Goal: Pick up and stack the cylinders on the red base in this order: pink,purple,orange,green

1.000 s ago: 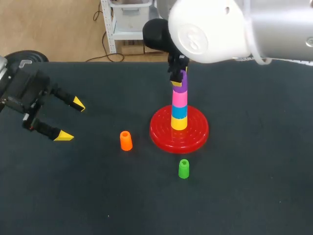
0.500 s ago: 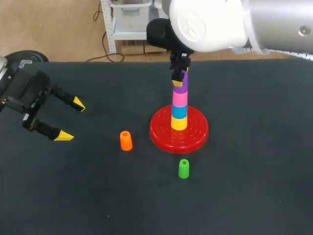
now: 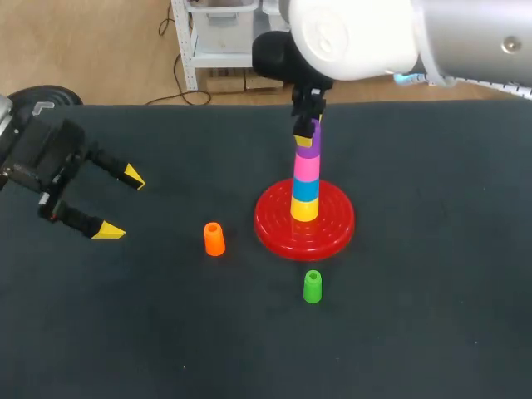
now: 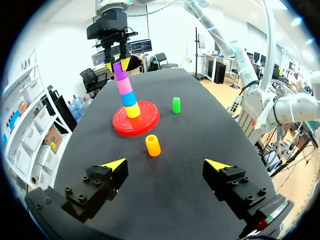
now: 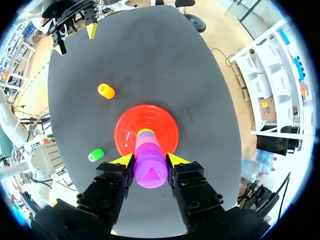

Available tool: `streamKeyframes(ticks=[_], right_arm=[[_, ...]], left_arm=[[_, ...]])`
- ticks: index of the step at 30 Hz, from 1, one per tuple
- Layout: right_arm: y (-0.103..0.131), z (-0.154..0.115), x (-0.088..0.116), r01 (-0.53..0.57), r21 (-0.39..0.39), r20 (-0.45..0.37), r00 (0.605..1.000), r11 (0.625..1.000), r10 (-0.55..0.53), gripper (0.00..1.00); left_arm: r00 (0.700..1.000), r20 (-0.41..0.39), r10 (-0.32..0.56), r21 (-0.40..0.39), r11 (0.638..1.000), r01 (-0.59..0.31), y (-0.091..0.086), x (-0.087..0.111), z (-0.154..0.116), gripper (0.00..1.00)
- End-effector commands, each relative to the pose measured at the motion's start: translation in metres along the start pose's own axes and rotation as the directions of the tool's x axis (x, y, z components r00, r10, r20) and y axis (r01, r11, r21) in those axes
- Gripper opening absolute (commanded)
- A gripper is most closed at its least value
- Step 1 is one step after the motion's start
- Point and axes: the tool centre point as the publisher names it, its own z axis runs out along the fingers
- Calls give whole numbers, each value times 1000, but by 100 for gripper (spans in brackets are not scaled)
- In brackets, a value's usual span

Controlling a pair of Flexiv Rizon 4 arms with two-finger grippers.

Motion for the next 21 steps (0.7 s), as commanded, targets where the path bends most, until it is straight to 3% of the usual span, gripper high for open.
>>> streamKeyframes(ticks=[1, 8, 9, 10, 11, 21], right_arm=[[-1, 9, 0, 0, 2, -2, 1000, 1000, 0, 0], [1, 8, -1, -2, 14, -7, 1000, 1000, 2, 0], [2, 7, -1, 0, 18, -10, 1000, 1000, 0, 7], [3, 7, -1, -3, 30, -16, 1000, 1000, 3, 49], [3, 6, -2, -6, 36, -12, 1000, 999, 6, 100], [13, -10, -8, -8, 119, -20, 1000, 993, 11, 100]], left_arm=[[1000, 1, 2, -1, 1000, -2, 0, 1, 0, 100], [1000, 1, 2, -1, 1000, -2, 0, 1, 0, 100], [1000, 1, 2, -1, 1000, -2, 0, 1, 0, 100], [1000, 1, 2, -1, 1000, -2, 0, 1, 0, 100], [1000, 1, 2, -1, 1000, -2, 0, 1, 0, 100], [1000, 1, 2, -1, 1000, -2, 0, 1, 0, 100]])
